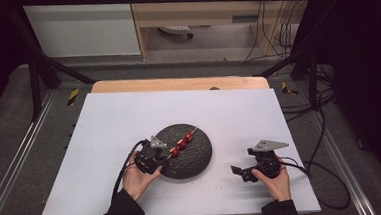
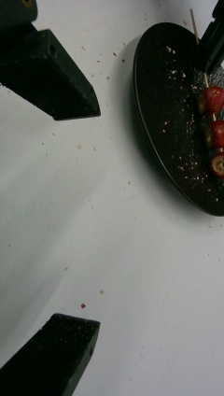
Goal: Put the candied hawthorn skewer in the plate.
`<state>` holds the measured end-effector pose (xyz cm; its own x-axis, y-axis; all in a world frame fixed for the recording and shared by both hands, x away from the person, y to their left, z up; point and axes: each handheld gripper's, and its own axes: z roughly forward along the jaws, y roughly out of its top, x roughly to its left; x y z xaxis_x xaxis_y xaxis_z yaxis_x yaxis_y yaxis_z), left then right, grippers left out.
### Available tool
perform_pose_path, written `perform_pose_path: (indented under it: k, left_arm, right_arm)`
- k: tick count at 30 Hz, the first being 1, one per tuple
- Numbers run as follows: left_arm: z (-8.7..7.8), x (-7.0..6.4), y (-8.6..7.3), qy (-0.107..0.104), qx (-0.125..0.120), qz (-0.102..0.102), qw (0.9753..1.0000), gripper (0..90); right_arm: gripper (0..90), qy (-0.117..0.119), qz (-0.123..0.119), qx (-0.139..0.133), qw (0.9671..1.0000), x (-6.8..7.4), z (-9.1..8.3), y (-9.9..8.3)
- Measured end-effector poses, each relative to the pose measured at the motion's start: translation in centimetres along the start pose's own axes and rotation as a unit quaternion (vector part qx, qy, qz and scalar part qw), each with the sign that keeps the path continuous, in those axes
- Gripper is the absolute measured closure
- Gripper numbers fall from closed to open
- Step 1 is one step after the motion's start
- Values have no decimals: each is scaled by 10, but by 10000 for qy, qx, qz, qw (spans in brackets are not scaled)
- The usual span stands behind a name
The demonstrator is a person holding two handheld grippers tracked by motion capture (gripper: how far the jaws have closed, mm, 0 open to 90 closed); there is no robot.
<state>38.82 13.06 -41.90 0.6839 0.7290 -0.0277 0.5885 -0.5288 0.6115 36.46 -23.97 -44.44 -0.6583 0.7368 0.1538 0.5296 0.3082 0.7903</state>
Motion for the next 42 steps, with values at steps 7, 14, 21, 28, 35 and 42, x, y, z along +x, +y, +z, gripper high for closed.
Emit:
perform_pose_path:
  k: [7, 14, 21, 28, 35, 42]
  left_arm:
    - [-16, 7, -5, -283, -265, 295, 9988, 514]
    - [-30, 12, -12, -405, -379, 561, 9969, 351]
    - [-45, 27, -24, -328, -509, 522, 9968, 154]
    - [-52, 43, -52, -36, -596, 329, 9977, 133]
    - [-56, 54, -79, 5, -848, 117, 9963, 131]
    - [-56, 61, -95, 95, -941, -30, 9955, 131]
  right_arm:
    - [11, -3, 27, -16, 10000, 0, -1, 0]
    - [10, -6, 20, -16, 10000, 0, -1, 0]
    - [7, 5, 39, 51, 10000, 0, 0, 0]
    - [6, 15, 29, 70, 10000, 1, 0, -1]
    - [6, 37, 71, 140, 9999, 0, 0, -3]
    - [6, 68, 54, 215, 9997, 0, 0, -6]
